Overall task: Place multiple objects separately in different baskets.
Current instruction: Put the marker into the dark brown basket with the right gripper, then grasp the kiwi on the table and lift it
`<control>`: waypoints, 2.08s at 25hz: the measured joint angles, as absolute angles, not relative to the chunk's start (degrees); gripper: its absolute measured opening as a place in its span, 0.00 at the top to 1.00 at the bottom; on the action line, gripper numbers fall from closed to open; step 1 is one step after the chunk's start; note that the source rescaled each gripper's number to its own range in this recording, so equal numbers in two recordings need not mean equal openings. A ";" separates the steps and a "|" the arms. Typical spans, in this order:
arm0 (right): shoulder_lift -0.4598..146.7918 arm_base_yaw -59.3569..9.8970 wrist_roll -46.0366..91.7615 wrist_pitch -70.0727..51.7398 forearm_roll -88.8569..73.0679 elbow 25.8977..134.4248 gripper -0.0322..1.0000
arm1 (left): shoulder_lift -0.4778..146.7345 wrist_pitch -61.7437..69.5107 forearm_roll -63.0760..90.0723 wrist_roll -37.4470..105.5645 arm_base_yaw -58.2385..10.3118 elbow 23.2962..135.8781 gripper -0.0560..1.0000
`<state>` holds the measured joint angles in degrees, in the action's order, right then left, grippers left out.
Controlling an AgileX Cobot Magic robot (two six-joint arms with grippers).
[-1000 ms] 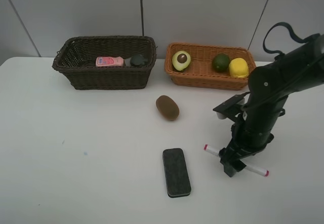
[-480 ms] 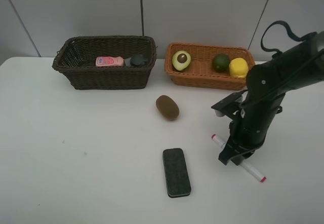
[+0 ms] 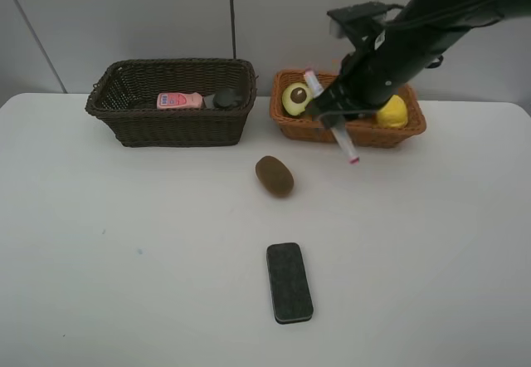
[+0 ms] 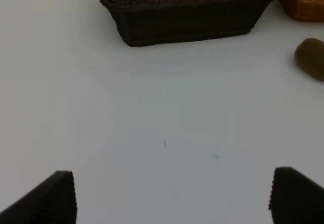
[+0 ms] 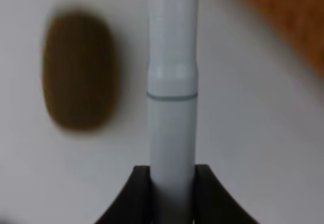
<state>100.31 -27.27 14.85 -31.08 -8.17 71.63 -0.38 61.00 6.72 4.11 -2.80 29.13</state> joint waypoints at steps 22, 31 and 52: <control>136.74 -35.18 24.23 5.37 -32.13 109.71 0.30 | -0.38 61.00 6.72 4.11 -2.80 29.13 0.00; 134.92 -35.12 23.23 -5.14 -33.75 110.35 0.00 | -0.38 61.00 6.72 4.11 -2.80 29.13 0.00; 120.64 -35.12 8.60 -69.63 -3.36 110.92 0.00 | -0.38 61.00 6.72 4.11 -2.80 29.13 0.00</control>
